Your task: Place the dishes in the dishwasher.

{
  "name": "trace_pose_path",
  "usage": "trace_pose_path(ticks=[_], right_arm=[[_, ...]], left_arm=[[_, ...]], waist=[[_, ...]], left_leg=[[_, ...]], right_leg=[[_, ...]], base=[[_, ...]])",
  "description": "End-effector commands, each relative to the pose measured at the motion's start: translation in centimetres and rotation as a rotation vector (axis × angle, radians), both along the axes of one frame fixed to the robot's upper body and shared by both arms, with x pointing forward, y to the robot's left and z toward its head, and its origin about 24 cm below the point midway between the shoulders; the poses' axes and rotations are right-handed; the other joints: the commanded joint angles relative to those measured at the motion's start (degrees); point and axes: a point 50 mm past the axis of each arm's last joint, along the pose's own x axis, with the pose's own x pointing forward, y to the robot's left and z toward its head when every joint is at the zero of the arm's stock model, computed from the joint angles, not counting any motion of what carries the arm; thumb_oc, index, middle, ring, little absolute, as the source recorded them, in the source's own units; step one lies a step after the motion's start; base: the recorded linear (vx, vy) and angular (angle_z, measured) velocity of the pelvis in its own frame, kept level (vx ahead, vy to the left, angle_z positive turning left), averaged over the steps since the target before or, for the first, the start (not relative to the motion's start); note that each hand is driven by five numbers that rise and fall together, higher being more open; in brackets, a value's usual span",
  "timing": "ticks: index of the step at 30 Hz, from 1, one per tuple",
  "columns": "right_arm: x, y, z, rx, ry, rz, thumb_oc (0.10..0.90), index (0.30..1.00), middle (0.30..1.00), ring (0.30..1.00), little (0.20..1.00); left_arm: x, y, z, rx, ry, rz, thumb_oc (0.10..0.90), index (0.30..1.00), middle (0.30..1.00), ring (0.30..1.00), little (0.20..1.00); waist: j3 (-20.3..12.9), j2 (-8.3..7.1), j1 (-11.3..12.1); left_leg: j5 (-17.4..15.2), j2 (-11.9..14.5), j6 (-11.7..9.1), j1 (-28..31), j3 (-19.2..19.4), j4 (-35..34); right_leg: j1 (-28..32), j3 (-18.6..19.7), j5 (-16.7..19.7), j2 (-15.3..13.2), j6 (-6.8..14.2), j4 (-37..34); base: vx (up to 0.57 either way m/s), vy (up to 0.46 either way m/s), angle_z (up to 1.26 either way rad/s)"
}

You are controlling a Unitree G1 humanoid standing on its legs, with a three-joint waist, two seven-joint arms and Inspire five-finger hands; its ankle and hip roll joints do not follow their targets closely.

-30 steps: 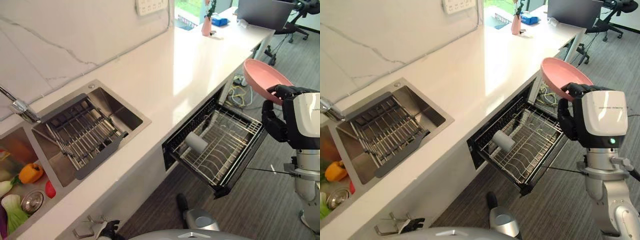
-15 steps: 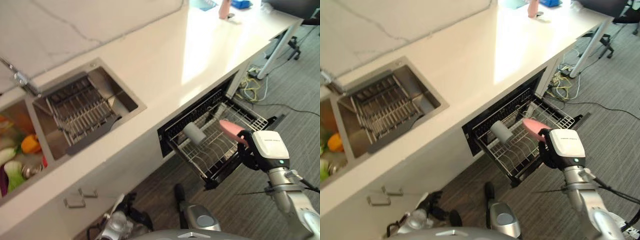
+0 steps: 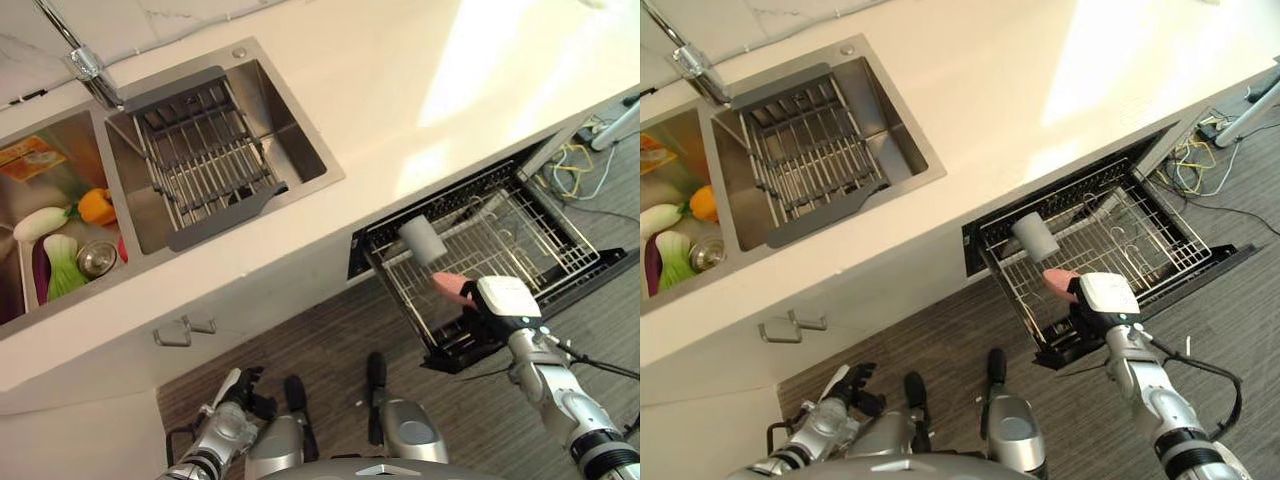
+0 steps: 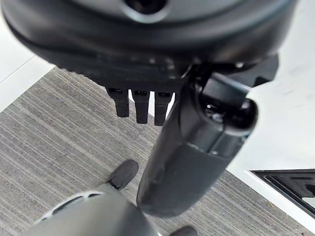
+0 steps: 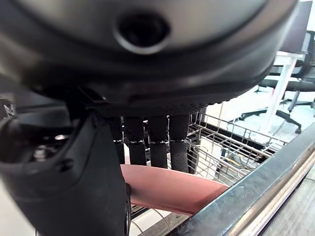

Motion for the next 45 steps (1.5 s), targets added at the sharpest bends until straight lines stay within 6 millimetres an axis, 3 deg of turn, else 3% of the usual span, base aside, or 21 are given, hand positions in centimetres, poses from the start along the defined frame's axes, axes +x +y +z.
trace_pose_path(ticks=[1,3,5,7,12,15,18,19,24,25,26,28,31,32,34,35,36,38,42,43,45], right_arm=[[2.2,-0.2,5.8,0.058,-0.295,-0.003,0.800,0.900,0.900,0.900,0.900],[2.0,-0.5,6.1,0.067,-0.312,-0.016,0.800,0.900,0.900,0.900,0.900],[1.5,-1.1,8.1,0.113,-0.421,-0.047,0.800,0.900,0.900,0.900,0.900],[1.2,-1.2,8.7,0.130,-0.455,-0.057,0.800,0.900,0.900,0.900,0.900],[-1.2,-3.1,11.8,0.213,-0.692,-0.174,0.800,0.900,0.900,0.900,0.900],[-2.0,-4.1,11.9,0.215,-0.721,-0.234,0.800,0.900,0.900,0.900,0.900],[-4.2,-7.1,10.4,0.216,-0.746,-0.449,0.800,0.900,0.900,0.900,0.900],[-4.2,-7.1,10.4,0.216,-0.746,-0.449,0.800,0.900,0.900,0.900,0.900],[-7.6,-9.5,6.4,0.287,-0.715,-0.752,0.800,0.900,0.900,0.900,0.900],[-6.4,-8.8,6.0,0.329,-0.701,-0.716,0.800,0.900,0.900,0.900,0.900],[-7.0,-8.9,5.5,0.361,-0.705,-0.758,0.400,0.300,0.300,0.300,0.300],[-7.5,-8.5,4.1,0.377,-0.652,-0.777,0.400,0.300,0.300,0.300,0.300],[-5.4,-5.8,2.9,0.461,-0.576,-0.656,0.400,0.300,0.300,0.300,0.300],[-5.3,-6.1,1.2,0.467,-0.506,-0.701,0.400,0.300,0.300,0.300,0.300],[-3.6,-5.6,0.8,0.496,-0.505,-0.690,0.400,0.300,0.300,0.300,0.300],[-2.1,-4.6,1.7,0.499,-0.513,-0.615,0.400,0.300,0.300,0.300,0.300],[-2.1,-4.6,1.7,0.499,-0.513,-0.615,0.400,0.300,0.300,0.300,0.300],[1.1,-3.6,2.1,0.479,-0.463,-0.527,0.400,0.300,0.300,0.300,0.300],[2.6,-3.6,2.7,0.469,-0.462,-0.513,0.400,0.300,0.300,0.300,0.300],[4.5,-3.6,3.8,0.463,-0.473,-0.491,0.400,0.300,0.300,0.300,0.300],[6.0,-3.5,5.1,0.453,-0.483,-0.466,0.400,0.300,0.300,0.300,0.300]], left_arm=[[-0.6,0.6,-0.2,0.020,0.024,-0.003,0.800,0.900,0.900,0.900,0.900],[-0.7,0.6,-0.3,0.020,0.030,-0.005,0.800,0.900,0.900,0.900,0.900],[-1.2,0.9,-0.4,0.022,0.046,0.009,0.800,0.900,0.900,0.900,0.900],[-1.4,0.9,-0.5,0.023,0.052,0.010,0.800,0.900,0.900,0.900,0.900],[-2.0,1.1,-0.7,0.026,0.069,0.036,0.800,0.900,0.900,0.900,0.900],[-1.9,1.2,-0.6,0.027,0.060,0.049,0.800,0.900,0.900,0.900,0.900],[-1.6,1.2,-0.5,0.028,0.047,0.056,0.800,0.900,0.900,0.900,0.900],[-1.6,1.2,-0.5,0.028,0.047,0.056,0.800,0.900,0.900,0.900,0.900],[-0.3,1.0,0.0,0.026,0.011,0.051,0.800,0.900,0.900,0.900,0.900],[3.9,-0.8,1.3,0.025,-0.043,0.012,0.800,0.900,0.900,0.900,0.900],[0.6,-0.1,-0.1,0.019,0.029,0.032,0.800,0.900,0.900,0.900,0.900],[-2.4,0.3,-0.9,0.067,0.068,0.015,0.800,0.900,0.900,0.900,0.900],[-3.2,0.0,-1.5,0.044,0.135,0.034,0.800,0.900,0.900,0.900,0.900],[-2.5,0.1,-1.2,0.067,0.097,0.008,0.800,0.900,0.900,0.900,0.900],[-2.2,0.3,-1.0,0.087,0.083,-0.012,0.800,0.900,0.900,0.900,0.900],[-2.3,0.4,-1.0,0.089,0.086,-0.015,0.800,0.900,0.900,0.900,0.900],[-2.3,0.4,-1.0,0.089,0.086,-0.015,0.800,0.900,0.900,0.900,0.900],[-1.8,0.4,-0.7,0.077,0.051,-0.003,0.800,0.900,0.900,0.900,0.900],[-1.8,0.5,-0.7,0.063,0.047,0.000,0.800,0.900,0.900,0.900,0.900],[-1.9,0.2,-0.8,0.054,0.053,-0.015,0.800,0.900,0.900,0.900,0.900],[-2.2,0.2,-0.9,0.014,0.065,0.017,0.800,0.900,0.900,0.900,0.900]], waist=[[-4.4,-1.53,0.2],[-4.7,-1.47,0.2],[-5.7,-1.74,-0.4],[-6.1,-1.81,-0.6],[-7.9,-2.24,-2.1],[-8.3,-2.42,-2.6],[-8.7,-2.31,-3.8],[-8.7,-2.31,-3.8],[-8.0,-1.53,-5.2],[-8.3,-1.71,-7.2],[-7.5,-1.54,-6.5],[-6.2,-0.90,-5.0],[-4.7,-0.67,-4.3],[-4.5,-0.20,-3.6],[-4.1,0.06,-3.4],[-3.9,0.37,-2.9],[-3.9,0.37,-2.9],[-3.4,1.78,-0.3],[-3.3,2.26,0.8],[-3.5,2.86,3.0],[-3.7,3.40,4.5]], left_leg=[[-3.8,-0.4,-1.4,-2.8,0.0,6.8],[-3.9,-0.4,-1.4,-2.6,0.0,6.7],[-4.0,-0.1,-1.5,-2.2,0.2,6.5],[-4.0,-0.1,-1.5,-2.0,0.3,6.4],[-4.3,0.4,-1.6,-0.9,1.6,5.8],[-4.5,0.6,-1.6,-0.6,2.2,5.8],[-4.9,0.6,-1.5,-0.1,3.3,5.7],[-4.9,0.6,-1.5,-0.1,3.3,5.7],[-5.2,0.4,-1.3,-0.3,3.7,5.8],[-5.3,0.4,-1.5,-0.1,4.4,5.6],[-5.2,0.3,-1.3,-0.6,4.3,6.2],[-5.0,0.1,-1.2,-1.8,3.4,6.6],[-4.7,-0.1,-1.4,-3.3,2.6,7.3],[-4.6,-0.3,-1.4,-3.6,2.2,7.4],[-4.6,-0.4,-1.3,-4.0,1.8,7.7],[-4.5,-0.5,-1.4,-4.2,1.5,7.8],[-4.5,-0.5,-1.4,-4.2,1.5,7.8],[-4.8,-1.2,-1.3,-4.5,-0.4,8.2],[-4.5,-1.5,-1.3,-5.3,-1.9,8.5],[-4.4,-1.9,-1.5,-6.2,-3.9,9.0],[-4.2,-2.3,-1.7,-7.2,-5.7,9.6]], right_leg=[[-2.0,0.0,-7.1,-5.1,6.4,8.9],[-1.8,0.0,-7.2,-5.0,6.3,8.7],[-1.3,0.1,-7.5,-4.7,6.2,8.4],[-1.1,0.2,-7.6,-4.6,6.2,8.2],[-0.2,0.9,-7.6,-3.8,6.2,6.7],[-0.2,1.5,-7.5,-3.6,6.2,6.4],[-0.5,2.8,-7.4,-3.4,6.3,6.4],[-0.5,2.8,-7.4,-3.4,6.3,6.4],[-1.7,3.7,-7.5,-3.6,6.2,7.3],[-2.2,4.4,-7.6,-3.4,6.2,7.7],[-2.6,4.4,-7.6,-3.6,6.1,8.2],[-3.4,3.9,-7.5,-3.9,6.0,8.6],[-4.5,3.2,-7.8,-4.4,5.8,9.9],[-4.6,2.9,-7.7,-4.7,5.8,10.0],[-4.7,2.5,-7.7,-4.9,5.8,10.1],[-4.7,2.4,-7.7,-5.1,5.8,10.2],[-4.7,2.4,-7.7,-5.1,5.8,10.2],[-3.8,0.4,-8.5,-5.9,5.8,10.9],[-3.6,-0.9,-8.5,-6.5,5.7,10.9],[-2.7,-3.3,-8.9,-7.4,5.6,11.5],[-2.3,-5.4,-9.0,-8.1,5.4,11.7]], base=[[0.06,-0.030,0.02],[0.04,-0.018,0.07],[0.05,-0.022,-0.01],[0.05,-0.015,0.01],[0.05,-0.009,-0.08],[0.03,0.002,-0.20],[0.03,0.014,-0.22],[0.01,0.017,-0.19],[0.00,0.030,-0.16],[-0.03,0.039,-0.03],[-0.04,0.023,-0.15],[-0.12,0.000,-0.52],[-0.11,-0.012,0.08],[-0.02,-0.003,0.37],[-0.02,-0.003,0.28],[-0.01,-0.001,0.14],[-0.02,-0.003,0.12],[0.00,-0.016,0.19],[-0.01,-0.030,0.49],[0.01,-0.078,0.47],[0.01,-0.072,0.69]])
